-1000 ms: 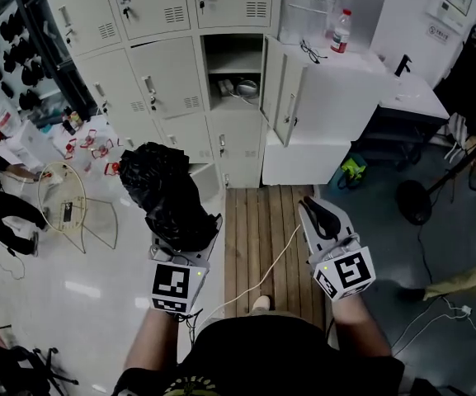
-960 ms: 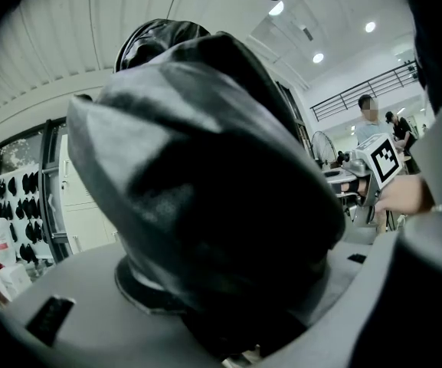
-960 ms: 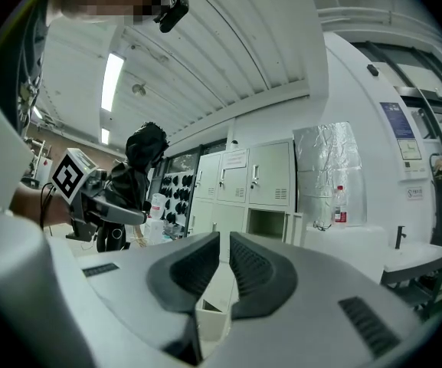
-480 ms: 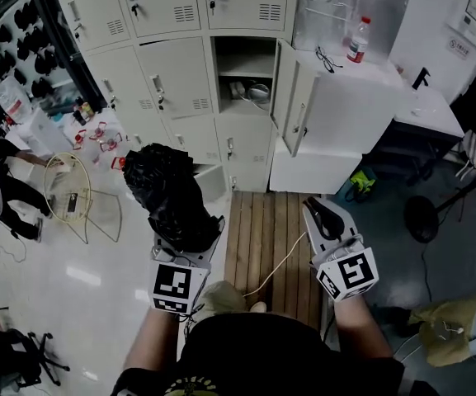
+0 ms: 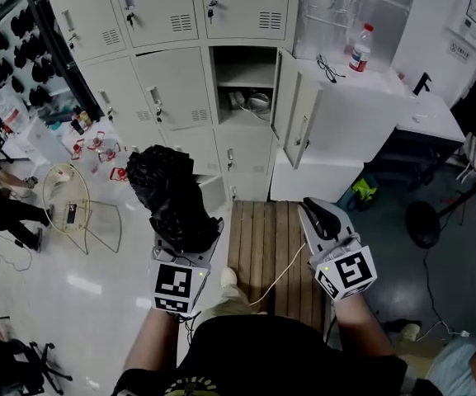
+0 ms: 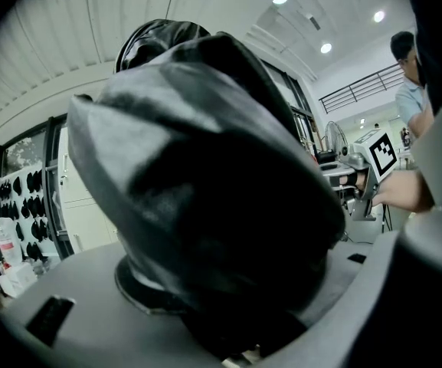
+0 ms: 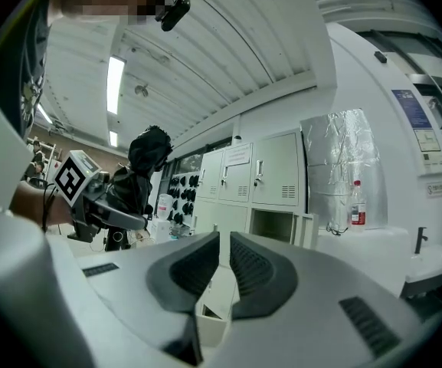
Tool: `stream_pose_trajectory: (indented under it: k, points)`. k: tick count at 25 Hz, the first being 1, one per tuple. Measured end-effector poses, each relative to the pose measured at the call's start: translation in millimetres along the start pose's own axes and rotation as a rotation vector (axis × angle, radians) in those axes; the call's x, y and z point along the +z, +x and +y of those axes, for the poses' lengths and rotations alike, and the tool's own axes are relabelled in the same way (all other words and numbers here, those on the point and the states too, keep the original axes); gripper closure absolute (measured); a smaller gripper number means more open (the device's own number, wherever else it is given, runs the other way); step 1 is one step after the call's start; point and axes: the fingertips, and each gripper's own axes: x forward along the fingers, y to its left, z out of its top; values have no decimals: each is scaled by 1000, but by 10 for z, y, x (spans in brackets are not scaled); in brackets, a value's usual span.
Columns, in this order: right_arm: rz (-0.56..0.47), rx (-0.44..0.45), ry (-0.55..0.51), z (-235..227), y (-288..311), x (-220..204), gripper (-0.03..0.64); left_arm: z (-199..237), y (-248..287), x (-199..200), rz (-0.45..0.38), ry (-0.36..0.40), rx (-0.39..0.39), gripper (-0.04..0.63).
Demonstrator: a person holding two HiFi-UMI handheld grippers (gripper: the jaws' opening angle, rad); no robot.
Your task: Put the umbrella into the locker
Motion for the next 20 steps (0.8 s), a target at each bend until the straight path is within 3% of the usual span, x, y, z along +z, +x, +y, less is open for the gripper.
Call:
stream_pose_trajectory:
  k: [20]
  points:
    - [8, -43, 38, -532, 1360, -66, 581, 917, 1236, -91, 15, 25, -84, 302]
